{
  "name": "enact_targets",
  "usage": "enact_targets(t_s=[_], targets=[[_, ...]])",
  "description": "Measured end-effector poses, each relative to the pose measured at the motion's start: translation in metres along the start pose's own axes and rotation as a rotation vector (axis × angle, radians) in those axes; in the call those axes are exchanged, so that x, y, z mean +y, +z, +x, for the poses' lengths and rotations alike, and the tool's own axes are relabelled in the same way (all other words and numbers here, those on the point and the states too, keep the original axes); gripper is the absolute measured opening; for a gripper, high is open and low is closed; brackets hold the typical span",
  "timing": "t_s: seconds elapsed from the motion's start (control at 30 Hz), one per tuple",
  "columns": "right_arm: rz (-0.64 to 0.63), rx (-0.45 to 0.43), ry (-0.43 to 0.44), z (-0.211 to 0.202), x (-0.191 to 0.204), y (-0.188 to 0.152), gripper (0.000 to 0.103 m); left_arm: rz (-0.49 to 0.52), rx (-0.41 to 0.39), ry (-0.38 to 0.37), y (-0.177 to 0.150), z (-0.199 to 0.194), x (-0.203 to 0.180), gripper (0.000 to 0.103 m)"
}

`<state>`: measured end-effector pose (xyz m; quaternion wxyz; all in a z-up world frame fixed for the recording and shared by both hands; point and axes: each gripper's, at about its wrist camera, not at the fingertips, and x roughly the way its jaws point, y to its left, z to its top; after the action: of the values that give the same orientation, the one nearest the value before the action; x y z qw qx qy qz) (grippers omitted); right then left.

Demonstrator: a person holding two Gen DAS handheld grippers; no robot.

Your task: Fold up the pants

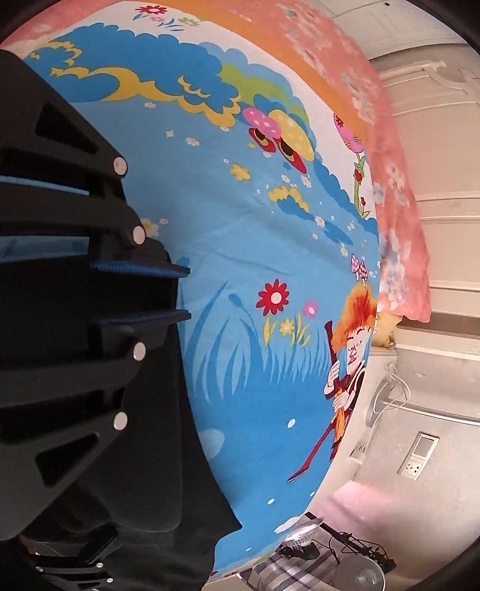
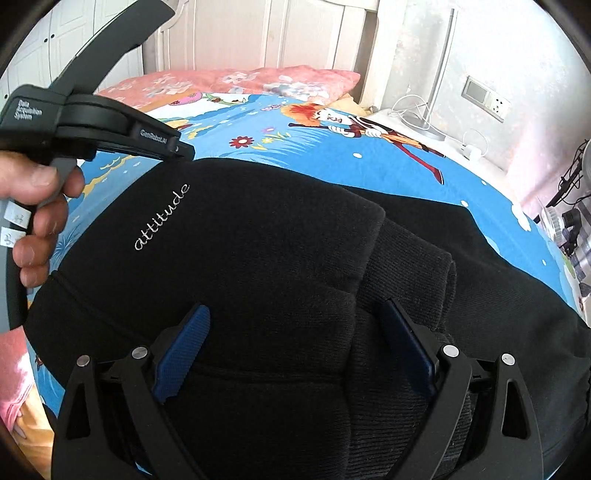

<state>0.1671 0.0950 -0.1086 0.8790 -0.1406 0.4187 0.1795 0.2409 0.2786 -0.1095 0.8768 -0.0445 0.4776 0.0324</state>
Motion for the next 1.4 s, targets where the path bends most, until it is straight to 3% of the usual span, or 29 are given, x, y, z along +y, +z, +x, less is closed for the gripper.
enact_targets(t_s=[0.13, 0.2, 0.23, 0.3, 0.37, 0.47, 0.5, 0.6, 0.67, 0.7, 0.73, 0.77, 0.8, 0.83, 0.9, 0.93, 1.0, 1.07, 1.4], targets=[[-0.002, 0.000, 0.002, -0.001, 0.000, 0.000, 0.090, -0.052, -0.032, -0.023, -0.003, -0.010, 0.008, 0.021], [-0.002, -0.001, 0.003, 0.000, 0.000, 0.000, 0.090, -0.092, -0.089, -0.028, -0.010, -0.032, 0.013, 0.024], [0.000, 0.000, 0.004, 0.000, 0.000, 0.000, 0.091, -0.094, -0.115, -0.015, -0.014, -0.043, 0.012, 0.030], [0.001, 0.000, 0.001, 0.000, 0.000, 0.000, 0.091, -0.110, -0.137, 0.013, -0.027, -0.059, 0.009, 0.063], [0.000, -0.002, 0.000, 0.000, 0.001, -0.001, 0.091, -0.118, -0.137, 0.004, -0.043, -0.071, 0.005, 0.068], [0.000, -0.001, 0.001, 0.000, 0.001, 0.000, 0.091, -0.090, -0.195, 0.089, -0.062, -0.093, -0.007, 0.096], [0.000, -0.001, 0.001, 0.000, 0.001, 0.000, 0.091, -0.109, -0.225, 0.113, -0.070, -0.102, -0.007, 0.101], [0.001, -0.002, 0.001, 0.000, 0.001, 0.000, 0.091, -0.143, -0.330, 0.076, -0.089, -0.122, -0.003, 0.101], [0.001, -0.002, 0.001, 0.000, 0.001, 0.000, 0.091, -0.091, -0.310, 0.088, -0.093, -0.120, -0.005, 0.101], [0.001, -0.002, 0.001, 0.000, 0.001, 0.000, 0.091, -0.083, -0.306, 0.141, -0.097, -0.120, -0.007, 0.101], [0.001, -0.002, 0.001, 0.000, 0.001, 0.000, 0.091, -0.090, -0.304, 0.146, -0.101, -0.121, -0.008, 0.101], [0.001, -0.002, 0.001, 0.000, 0.001, 0.000, 0.091, -0.093, -0.302, 0.093, -0.104, -0.121, -0.007, 0.100], [0.000, -0.002, 0.001, 0.000, 0.001, 0.000, 0.091, -0.108, -0.298, -0.009, -0.110, -0.121, -0.005, 0.100], [0.000, -0.003, 0.001, 0.000, 0.000, 0.000, 0.091, -0.125, -0.289, -0.025, -0.113, -0.120, -0.005, 0.096], [0.000, -0.003, 0.001, 0.000, 0.000, 0.000, 0.091, -0.109, -0.245, 0.030, -0.116, -0.111, -0.013, 0.073], [-0.001, -0.004, 0.001, 0.000, 0.000, 0.001, 0.091, -0.094, -0.228, 0.041, -0.118, -0.106, -0.016, 0.068], [-0.001, -0.004, 0.001, 0.000, 0.000, 0.000, 0.091, -0.102, -0.172, 0.009, -0.124, -0.092, -0.015, 0.055], [-0.002, -0.002, 0.002, 0.000, 0.000, 0.001, 0.091, -0.134, -0.119, -0.021, -0.132, -0.077, -0.011, 0.057], [-0.016, 0.018, -0.001, -0.006, 0.000, 0.007, 0.088, -0.217, -0.111, -0.087, -0.140, -0.062, 0.008, 0.067]])
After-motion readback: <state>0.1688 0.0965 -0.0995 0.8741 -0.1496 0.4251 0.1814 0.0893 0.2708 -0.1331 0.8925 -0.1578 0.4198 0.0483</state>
